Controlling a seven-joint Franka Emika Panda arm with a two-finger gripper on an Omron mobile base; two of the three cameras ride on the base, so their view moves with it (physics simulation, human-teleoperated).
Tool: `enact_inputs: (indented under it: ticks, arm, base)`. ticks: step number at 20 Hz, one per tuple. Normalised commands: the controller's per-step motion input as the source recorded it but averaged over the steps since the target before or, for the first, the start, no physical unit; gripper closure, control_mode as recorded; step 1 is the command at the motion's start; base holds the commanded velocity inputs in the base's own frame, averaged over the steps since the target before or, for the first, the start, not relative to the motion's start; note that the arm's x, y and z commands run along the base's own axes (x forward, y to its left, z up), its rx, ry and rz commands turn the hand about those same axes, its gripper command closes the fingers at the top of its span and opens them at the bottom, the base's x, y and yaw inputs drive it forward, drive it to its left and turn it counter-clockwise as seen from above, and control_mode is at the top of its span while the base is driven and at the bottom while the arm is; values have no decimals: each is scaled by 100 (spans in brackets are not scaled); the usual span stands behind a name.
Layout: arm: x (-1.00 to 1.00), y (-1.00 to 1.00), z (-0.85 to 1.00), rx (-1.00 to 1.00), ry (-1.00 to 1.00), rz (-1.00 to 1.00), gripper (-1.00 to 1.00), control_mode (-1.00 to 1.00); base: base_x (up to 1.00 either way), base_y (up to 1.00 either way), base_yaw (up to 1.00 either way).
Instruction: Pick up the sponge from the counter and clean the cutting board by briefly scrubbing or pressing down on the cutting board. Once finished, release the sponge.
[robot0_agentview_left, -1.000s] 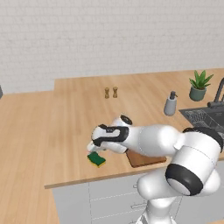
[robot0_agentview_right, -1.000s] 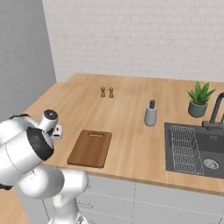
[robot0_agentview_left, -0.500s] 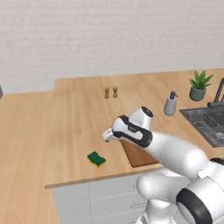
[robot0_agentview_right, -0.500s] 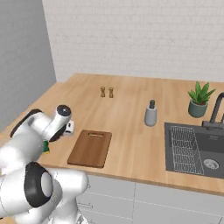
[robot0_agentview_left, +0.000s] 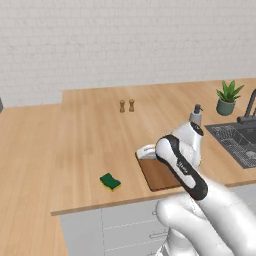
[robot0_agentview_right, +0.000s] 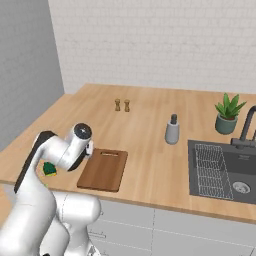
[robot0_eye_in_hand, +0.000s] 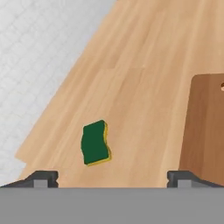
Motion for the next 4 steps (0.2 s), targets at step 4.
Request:
enact_inputs:
  ticks: [4]
  arm:
    - [-96,-1,19,0,-32,0,-100,-100]
  base:
    - [0,0,0]
